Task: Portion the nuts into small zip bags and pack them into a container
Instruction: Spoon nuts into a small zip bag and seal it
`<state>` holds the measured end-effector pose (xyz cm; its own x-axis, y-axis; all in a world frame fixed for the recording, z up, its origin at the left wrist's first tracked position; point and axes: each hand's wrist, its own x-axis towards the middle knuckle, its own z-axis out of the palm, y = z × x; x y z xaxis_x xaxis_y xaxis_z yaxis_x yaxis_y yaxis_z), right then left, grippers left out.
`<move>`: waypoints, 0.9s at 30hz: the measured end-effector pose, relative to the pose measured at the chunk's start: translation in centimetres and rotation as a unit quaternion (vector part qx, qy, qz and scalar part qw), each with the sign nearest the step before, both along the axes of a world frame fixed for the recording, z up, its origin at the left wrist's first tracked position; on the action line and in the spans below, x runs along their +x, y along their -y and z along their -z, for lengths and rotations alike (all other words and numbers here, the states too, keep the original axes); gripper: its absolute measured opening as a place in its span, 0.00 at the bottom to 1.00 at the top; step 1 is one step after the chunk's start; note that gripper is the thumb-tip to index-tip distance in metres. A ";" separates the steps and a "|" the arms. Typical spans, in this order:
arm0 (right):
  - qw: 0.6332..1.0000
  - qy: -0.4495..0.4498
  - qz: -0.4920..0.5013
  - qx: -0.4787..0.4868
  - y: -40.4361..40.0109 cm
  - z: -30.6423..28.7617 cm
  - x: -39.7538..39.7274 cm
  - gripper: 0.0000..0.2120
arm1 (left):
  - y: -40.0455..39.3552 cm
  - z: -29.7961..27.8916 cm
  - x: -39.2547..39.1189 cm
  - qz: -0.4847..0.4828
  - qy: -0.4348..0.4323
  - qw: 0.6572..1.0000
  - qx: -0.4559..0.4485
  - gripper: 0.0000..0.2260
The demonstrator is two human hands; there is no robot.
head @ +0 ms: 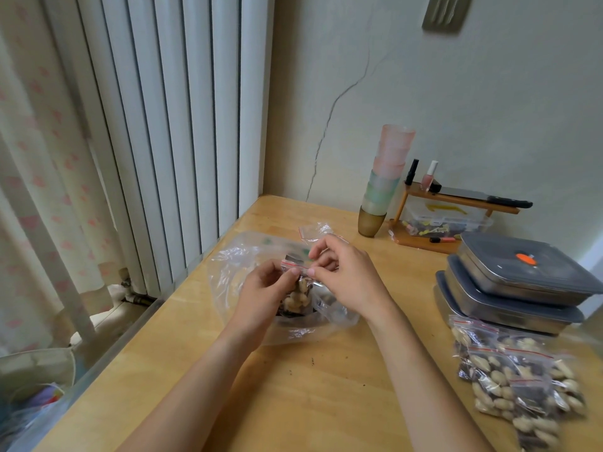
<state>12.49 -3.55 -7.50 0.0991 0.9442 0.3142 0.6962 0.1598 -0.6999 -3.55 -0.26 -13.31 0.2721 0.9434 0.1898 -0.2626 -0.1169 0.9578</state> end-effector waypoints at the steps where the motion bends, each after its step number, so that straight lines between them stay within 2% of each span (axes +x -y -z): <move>1: 1.000 0.000 -0.003 -0.001 0.0 0.0 0.0 0.09 | 0.0 0.0 0.0 0.004 -0.002 1.000 0.001 0.07; 10: 0.998 0.051 -0.021 -0.029 0.0 0.1 -0.5 0.02 | -0.1 -0.1 0.0 -0.016 -0.002 1.000 -0.009 0.06; 19: 0.999 0.042 0.031 -0.012 -0.2 0.0 0.8 0.05 | 0.2 -0.7 -0.1 -0.049 0.023 0.998 -0.017 0.08; 27: 1.000 0.018 0.013 -0.009 -0.3 0.2 0.6 0.07 | 0.7 -1.2 -0.2 -0.007 0.035 0.999 -0.005 0.08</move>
